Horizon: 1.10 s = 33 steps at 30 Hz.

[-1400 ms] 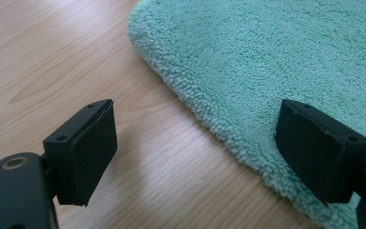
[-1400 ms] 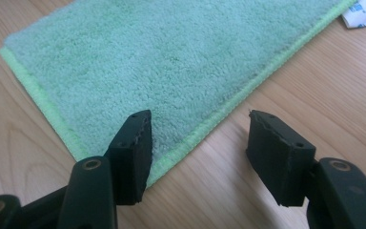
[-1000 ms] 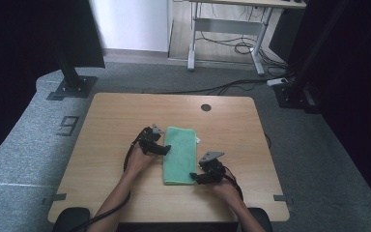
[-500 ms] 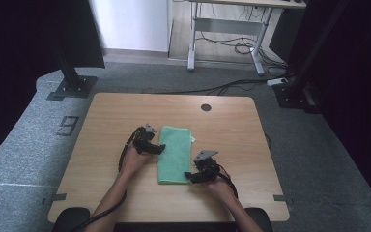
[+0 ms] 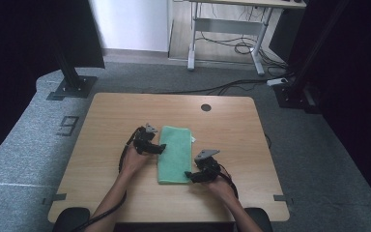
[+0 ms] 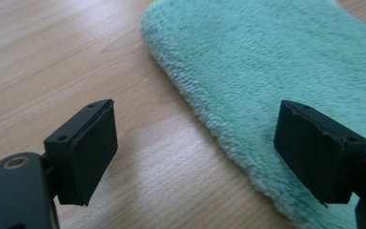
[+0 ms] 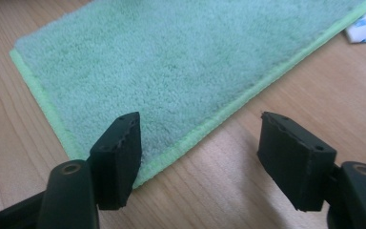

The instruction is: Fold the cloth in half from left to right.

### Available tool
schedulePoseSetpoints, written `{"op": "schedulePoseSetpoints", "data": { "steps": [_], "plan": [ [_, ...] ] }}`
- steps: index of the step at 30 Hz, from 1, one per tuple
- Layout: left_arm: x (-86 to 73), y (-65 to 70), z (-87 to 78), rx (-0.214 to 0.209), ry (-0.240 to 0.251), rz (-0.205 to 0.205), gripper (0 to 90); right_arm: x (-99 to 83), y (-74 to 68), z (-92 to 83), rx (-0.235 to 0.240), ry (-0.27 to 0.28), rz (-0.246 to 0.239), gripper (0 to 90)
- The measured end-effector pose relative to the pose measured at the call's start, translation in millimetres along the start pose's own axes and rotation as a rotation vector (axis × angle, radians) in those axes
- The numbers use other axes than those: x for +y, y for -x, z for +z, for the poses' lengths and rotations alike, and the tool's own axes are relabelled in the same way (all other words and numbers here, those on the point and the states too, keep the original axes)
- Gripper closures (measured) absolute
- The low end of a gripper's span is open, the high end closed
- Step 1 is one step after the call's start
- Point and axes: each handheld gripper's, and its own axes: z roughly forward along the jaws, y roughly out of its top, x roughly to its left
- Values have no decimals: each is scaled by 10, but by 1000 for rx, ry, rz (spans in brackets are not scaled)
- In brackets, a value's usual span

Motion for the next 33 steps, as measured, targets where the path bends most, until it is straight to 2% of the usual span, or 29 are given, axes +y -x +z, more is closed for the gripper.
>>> {"op": "schedulePoseSetpoints", "data": {
  "steps": [5, 10, 20, 27, 33],
  "plan": [
    [-26, 53, -126, -34, 34, 1, 146, 8, 39, -79, -5, 28, 4, 279],
    [-109, 89, -265, -53, 37, 11, 143, -24, 104, -159, -16, 40, 22, 245],
    [-296, 123, -664, -98, 75, 2, 140, -74, 197, -326, -42, 52, 40, 180],
    [-445, 160, -899, -92, 84, 13, 138, -148, 227, -412, -62, 41, 43, 143],
    [-639, 178, -953, -63, 37, 35, 116, -272, 297, -487, -82, 37, 65, 132]
  ]
}}
